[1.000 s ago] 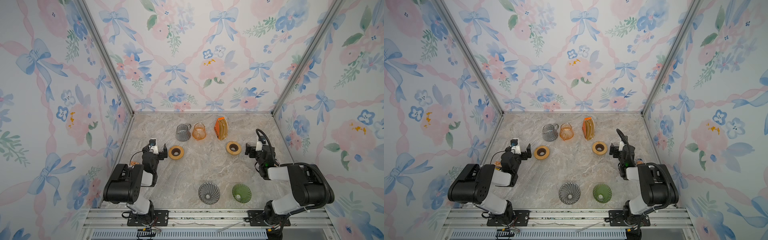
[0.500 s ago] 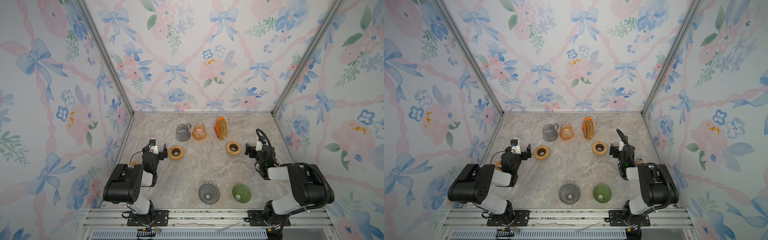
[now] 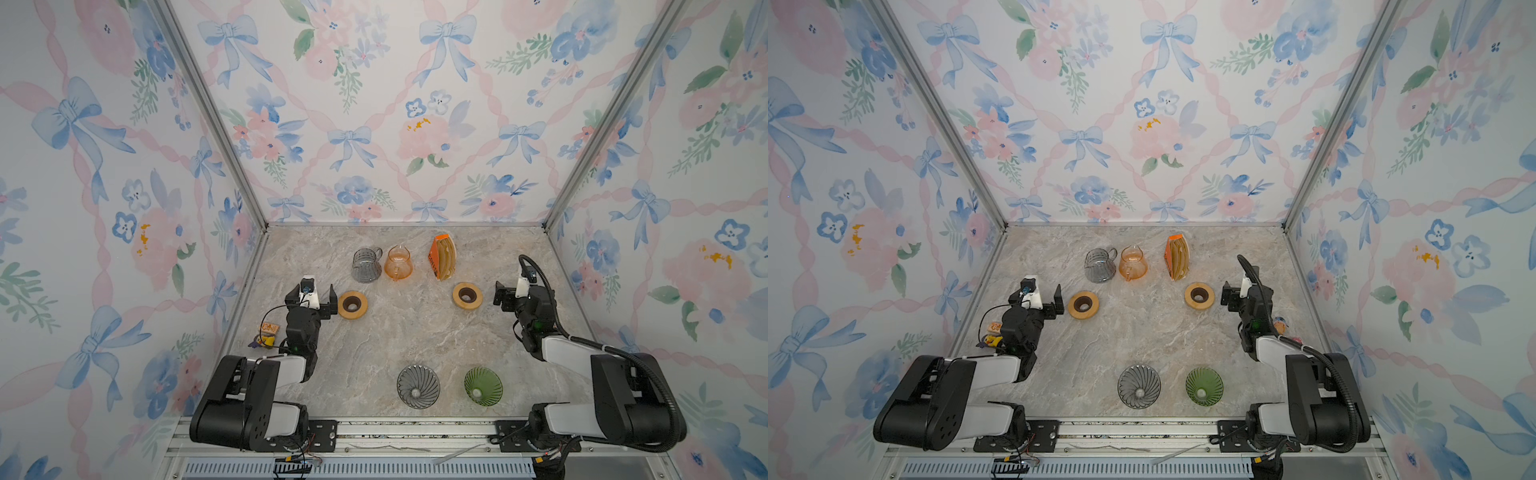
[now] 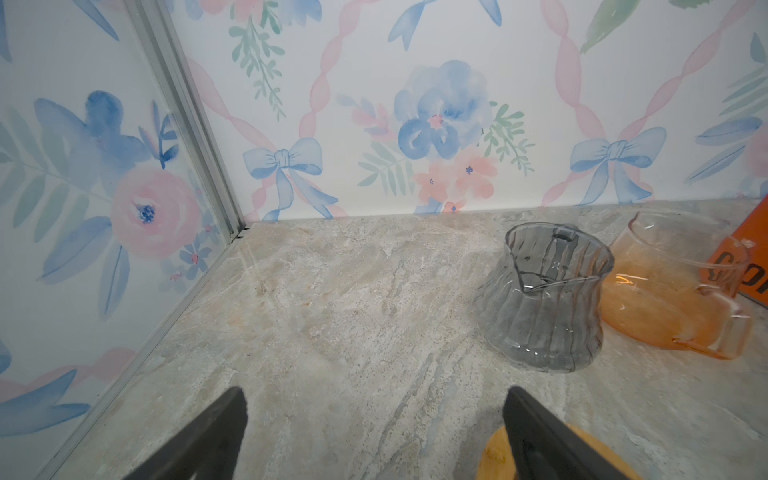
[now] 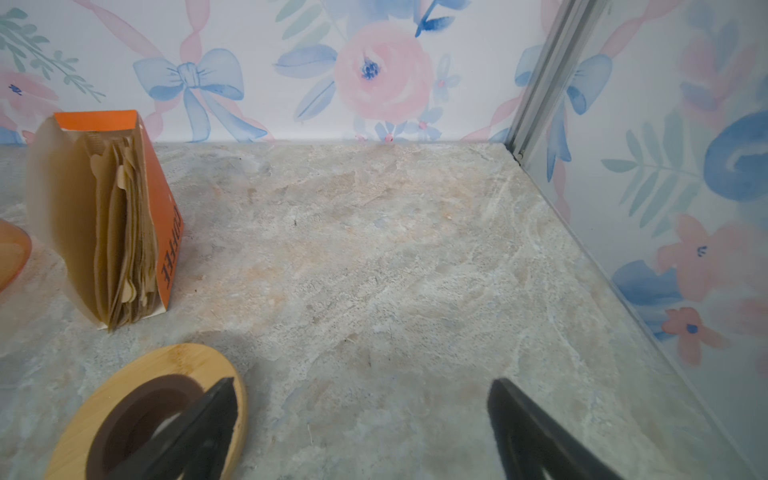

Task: Place the coffee filter in the dripper
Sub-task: 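Reach the left gripper toward the orange glass server while the right arm lifts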

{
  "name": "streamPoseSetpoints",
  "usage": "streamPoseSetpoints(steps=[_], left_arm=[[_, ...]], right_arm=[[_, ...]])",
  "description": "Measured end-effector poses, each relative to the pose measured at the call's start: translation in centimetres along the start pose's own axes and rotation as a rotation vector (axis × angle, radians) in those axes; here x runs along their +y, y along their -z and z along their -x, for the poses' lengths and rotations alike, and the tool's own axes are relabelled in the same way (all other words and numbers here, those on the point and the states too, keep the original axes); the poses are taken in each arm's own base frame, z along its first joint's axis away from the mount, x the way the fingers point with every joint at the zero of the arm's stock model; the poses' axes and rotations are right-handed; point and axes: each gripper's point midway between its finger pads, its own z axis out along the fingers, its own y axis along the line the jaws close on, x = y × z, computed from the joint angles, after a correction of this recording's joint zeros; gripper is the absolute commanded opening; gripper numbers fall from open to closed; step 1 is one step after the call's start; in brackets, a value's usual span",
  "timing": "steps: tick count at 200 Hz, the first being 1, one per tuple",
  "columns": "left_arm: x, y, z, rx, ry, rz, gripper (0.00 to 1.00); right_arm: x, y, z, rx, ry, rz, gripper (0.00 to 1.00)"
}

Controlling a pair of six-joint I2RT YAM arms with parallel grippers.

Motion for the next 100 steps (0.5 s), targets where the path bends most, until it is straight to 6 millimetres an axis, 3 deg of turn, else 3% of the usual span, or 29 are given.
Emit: streamPoseSetpoints(steps=[60,100], left_arm=[[-3.7,2.1,6.0,-0.031,0.076,-0.102,0.98],[-6.3,4.3,6.2,0.046,0.172,-0.207,0.98]], right_arm=[[4.7,3.9,5.1,0.030,-0.004,0.100,0.96],[6.6,8.7,7.5,0.038,-0.039,0.175,0.96]])
